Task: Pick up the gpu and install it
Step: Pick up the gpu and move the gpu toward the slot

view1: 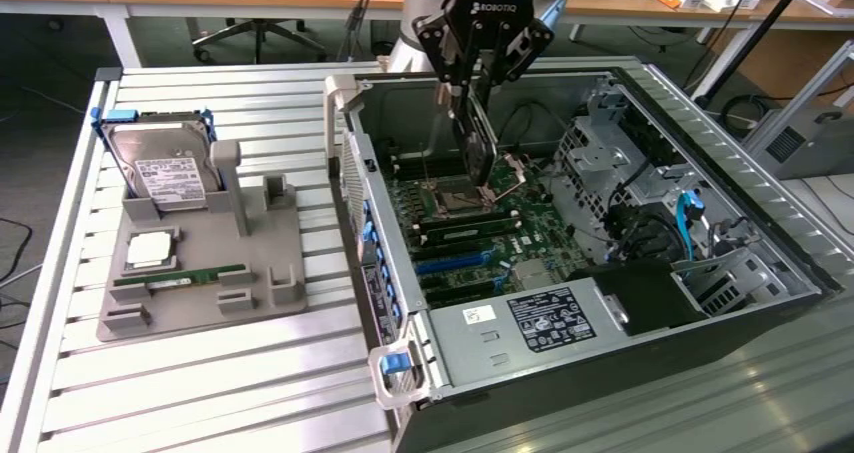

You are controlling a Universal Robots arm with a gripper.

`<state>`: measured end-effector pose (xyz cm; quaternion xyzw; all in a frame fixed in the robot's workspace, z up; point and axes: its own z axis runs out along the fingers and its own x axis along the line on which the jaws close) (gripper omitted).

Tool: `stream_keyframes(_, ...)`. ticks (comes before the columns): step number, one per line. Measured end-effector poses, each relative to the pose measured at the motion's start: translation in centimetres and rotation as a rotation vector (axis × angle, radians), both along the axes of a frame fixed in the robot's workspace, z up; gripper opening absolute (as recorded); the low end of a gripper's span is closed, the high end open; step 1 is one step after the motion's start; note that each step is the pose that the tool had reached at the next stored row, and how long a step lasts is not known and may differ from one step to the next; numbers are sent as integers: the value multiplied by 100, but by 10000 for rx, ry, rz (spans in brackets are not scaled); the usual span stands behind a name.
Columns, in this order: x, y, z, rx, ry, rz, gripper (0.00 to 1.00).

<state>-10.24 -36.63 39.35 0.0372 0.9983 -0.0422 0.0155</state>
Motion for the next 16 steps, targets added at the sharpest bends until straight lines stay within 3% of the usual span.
stream_keyframes(16,63,0,-26,-33,0,-1,27)
